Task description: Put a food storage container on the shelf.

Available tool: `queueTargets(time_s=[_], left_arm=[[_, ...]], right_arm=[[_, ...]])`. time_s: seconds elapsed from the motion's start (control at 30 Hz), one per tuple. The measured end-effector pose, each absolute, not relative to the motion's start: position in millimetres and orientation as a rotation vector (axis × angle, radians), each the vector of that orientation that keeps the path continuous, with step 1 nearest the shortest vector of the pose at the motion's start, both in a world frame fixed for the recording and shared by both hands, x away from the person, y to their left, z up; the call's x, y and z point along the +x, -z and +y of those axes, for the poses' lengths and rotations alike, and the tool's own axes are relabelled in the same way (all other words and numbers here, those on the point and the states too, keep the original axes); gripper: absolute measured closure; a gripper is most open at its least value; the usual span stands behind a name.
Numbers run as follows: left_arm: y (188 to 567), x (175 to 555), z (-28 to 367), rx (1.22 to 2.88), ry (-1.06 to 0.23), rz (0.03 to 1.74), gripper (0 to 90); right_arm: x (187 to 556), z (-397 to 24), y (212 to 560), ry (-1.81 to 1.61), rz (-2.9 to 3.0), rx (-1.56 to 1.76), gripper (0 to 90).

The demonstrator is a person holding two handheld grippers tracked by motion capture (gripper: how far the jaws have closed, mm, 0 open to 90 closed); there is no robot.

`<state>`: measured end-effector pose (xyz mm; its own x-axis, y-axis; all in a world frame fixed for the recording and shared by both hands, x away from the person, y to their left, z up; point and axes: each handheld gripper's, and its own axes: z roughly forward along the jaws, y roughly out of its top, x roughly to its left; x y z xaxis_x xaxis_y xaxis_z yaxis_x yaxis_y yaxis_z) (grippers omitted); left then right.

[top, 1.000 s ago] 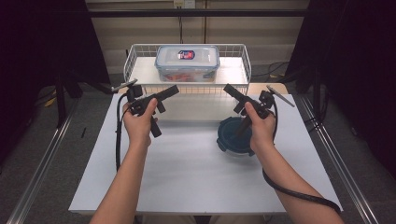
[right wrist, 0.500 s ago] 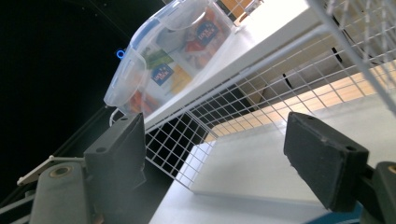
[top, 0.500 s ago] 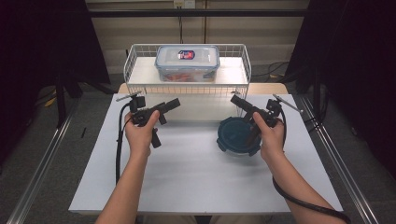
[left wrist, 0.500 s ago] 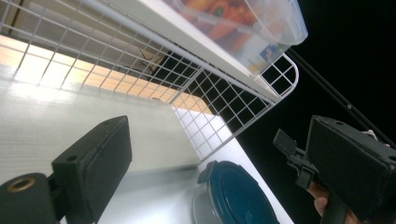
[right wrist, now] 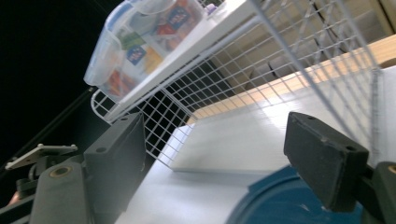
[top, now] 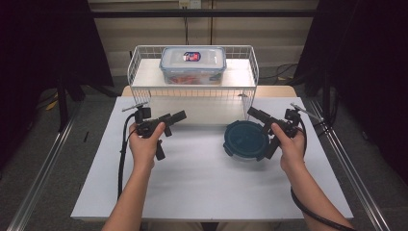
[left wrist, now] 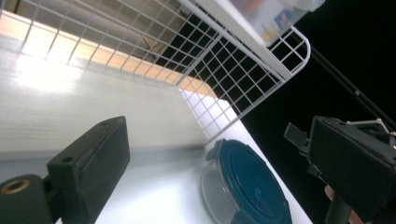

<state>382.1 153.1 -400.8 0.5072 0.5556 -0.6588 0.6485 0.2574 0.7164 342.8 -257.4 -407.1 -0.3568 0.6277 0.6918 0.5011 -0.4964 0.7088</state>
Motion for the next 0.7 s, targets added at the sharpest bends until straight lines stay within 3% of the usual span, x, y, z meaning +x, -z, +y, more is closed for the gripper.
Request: queueTargets(time_s=[0.7], left_arm=[[418, 375, 163, 1.466, 0.067, 1.168, 4.0]], right_arm=[[336, -282, 417, -1.823, 1.608, 1.781, 24.5]])
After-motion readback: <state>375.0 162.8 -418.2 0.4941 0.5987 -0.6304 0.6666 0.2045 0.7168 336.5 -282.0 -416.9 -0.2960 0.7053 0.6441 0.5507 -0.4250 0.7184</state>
